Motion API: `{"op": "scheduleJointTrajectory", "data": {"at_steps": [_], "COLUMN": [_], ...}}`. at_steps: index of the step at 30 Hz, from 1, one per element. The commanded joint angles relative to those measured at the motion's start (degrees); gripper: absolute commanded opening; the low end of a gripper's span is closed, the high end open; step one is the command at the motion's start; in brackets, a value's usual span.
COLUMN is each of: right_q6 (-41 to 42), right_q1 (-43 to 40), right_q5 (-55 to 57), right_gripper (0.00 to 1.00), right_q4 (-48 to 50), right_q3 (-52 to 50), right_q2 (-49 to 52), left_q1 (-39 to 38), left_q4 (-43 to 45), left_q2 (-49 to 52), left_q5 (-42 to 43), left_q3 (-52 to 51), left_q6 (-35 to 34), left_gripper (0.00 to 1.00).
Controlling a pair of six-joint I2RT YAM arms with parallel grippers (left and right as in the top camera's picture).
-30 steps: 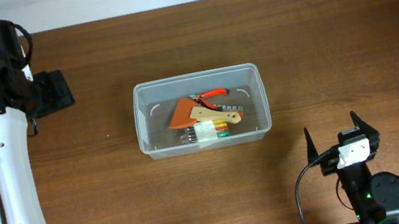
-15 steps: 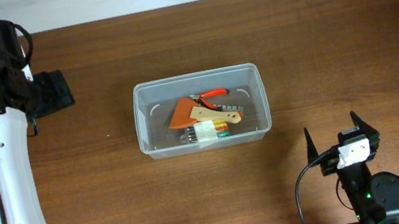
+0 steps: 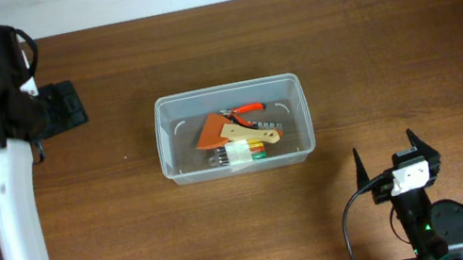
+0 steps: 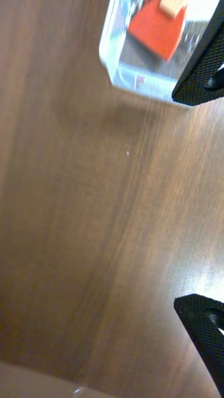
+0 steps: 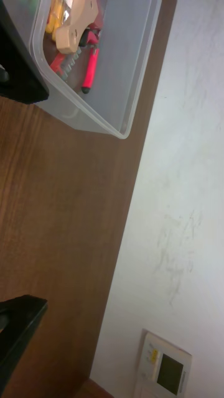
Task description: Pack container
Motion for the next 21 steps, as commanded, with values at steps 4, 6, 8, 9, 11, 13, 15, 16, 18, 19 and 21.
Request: {"op": "scheduleJointTrajectory", "data": {"at_steps": [4,6,8,9,11,13,15,16,18,19,21], "right_q6": [0.3,0.3,0.3,0.3,0.3,0.3,0.3,0.3,0.3,0.3,0.3], "right_q1": [-0.2,-0.2,-0.2,-0.2,-0.2,-0.2,-0.2,-0.2,-0.2,-0.2,-0.2], "right_q5": [0.7,0.7,0.7,0.7,0.7,0.7,0.7,0.7,0.7,0.7,0.7], "right_gripper": [0.99,0.99,0.99,0.99,0.99,0.99,0.99,0.99,0.99,0.99,0.99], "right_q4": [-0.5,-0.5,-0.4,-0.5,-0.5,-0.5,-0.5,-0.4,-0.5,-0.5,-0.5], "right_q3": [-0.3,-0.3,-0.3,-0.3,-0.3,-0.3,-0.3,-0.3,-0.3,-0.3,-0.3], "right_q2": [-0.6,-0.6,-0.6,-0.6,-0.6,-0.6,-0.6,-0.6,-0.6,-0.6,-0.6], "left_q1": [-4.7,-5.7,-6.0,-6.0,-6.0,-6.0,-6.0,-6.0,-6.0,-6.0,-6.0], "left_q4": [0.1,0.1,0.2,0.2,1.6,5.2,11.5,16.0,25.2,29.6,39.1], "left_q2": [-12.1,-15.3,-19.2,-21.5,-26.3,-31.5,-36.9,-39.9,-45.4,-47.9,-53.6], "left_q5": [-0.6,-0.6,-0.6,-0.6,-0.6,0.3,2.7,4.0,6.0,6.7,8.0], "left_q3": [-1.9,-5.3,-10.6,-14.1,-21.3,-29.0,-36.8,-41.0,-48.6,-52.0,-59.5], "left_q6": [0.3,0.3,0.3,0.3,0.3,0.3,0.3,0.3,0.3,0.3,0.3], "left_gripper": [0.99,0.99,0.99,0.99,0.99,0.99,0.99,0.99,0.99,0.99,0.99]}}
